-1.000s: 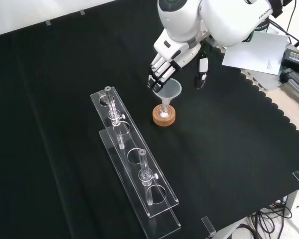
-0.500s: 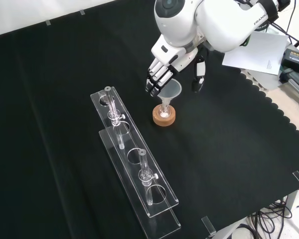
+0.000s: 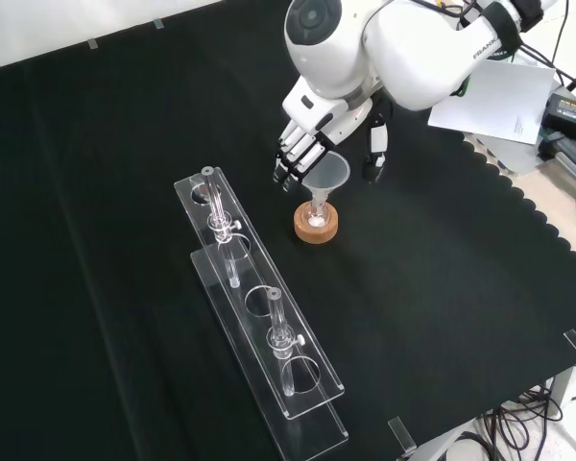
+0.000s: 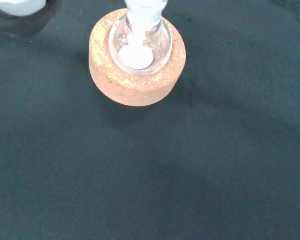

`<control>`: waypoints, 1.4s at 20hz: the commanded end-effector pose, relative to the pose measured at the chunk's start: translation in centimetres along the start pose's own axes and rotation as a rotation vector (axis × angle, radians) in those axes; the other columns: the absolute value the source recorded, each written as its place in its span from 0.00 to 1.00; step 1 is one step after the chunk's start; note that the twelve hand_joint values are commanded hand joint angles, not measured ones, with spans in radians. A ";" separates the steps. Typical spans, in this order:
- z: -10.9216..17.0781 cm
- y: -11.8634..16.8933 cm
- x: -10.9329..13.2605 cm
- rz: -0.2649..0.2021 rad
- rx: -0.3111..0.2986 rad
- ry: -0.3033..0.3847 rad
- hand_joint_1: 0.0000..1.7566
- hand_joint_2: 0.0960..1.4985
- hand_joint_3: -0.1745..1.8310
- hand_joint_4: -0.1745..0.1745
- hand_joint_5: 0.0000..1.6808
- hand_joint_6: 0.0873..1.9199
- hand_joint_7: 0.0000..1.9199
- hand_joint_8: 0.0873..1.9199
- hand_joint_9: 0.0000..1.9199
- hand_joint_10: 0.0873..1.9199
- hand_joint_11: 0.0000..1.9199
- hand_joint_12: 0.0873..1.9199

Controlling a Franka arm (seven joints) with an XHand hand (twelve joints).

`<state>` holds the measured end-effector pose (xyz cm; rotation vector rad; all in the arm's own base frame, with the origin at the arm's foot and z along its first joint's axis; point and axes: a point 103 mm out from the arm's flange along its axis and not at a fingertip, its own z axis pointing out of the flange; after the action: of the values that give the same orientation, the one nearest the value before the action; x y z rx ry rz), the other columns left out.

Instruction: Remove the funnel from the round-bottom flask.

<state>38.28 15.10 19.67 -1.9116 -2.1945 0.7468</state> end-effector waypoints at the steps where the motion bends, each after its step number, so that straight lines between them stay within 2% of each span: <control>1: 0.4 0.7 0.0 -0.003 0.000 -0.001 0.41 0.40 0.24 0.36 0.03 0.00 0.00 0.12 0.04 0.43 0.21 0.75; 6: 0.4 0.8 -0.3 -0.003 -0.005 -0.002 0.41 0.40 0.24 0.37 0.04 0.00 0.00 0.17 0.07 0.42 0.21 0.75; 11: 0.5 1.2 -0.2 0.002 -0.003 -0.022 0.44 0.42 0.27 0.38 0.09 0.00 0.00 0.30 0.17 0.36 0.22 0.74; 18: 0.7 1.1 -0.4 0.005 -0.010 -0.024 0.45 0.43 0.30 0.39 0.12 0.00 0.02 0.33 0.23 0.34 0.23 0.73; 22: 0.6 1.0 -0.1 0.005 -0.056 -0.065 0.46 0.42 0.33 0.40 0.20 0.00 0.13 0.33 0.34 0.28 0.26 0.70; 25: 0.5 0.8 0.0 0.002 -0.084 -0.074 0.46 0.44 0.34 0.40 0.29 0.00 0.23 0.33 0.40 0.25 0.29 0.67; 28: 0.3 0.5 0.2 0.000 -0.123 -0.075 0.45 0.46 0.34 0.42 0.34 0.01 0.27 0.32 0.45 0.23 0.31 0.66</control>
<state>38.71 15.21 18.77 -1.9363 -2.2807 0.7565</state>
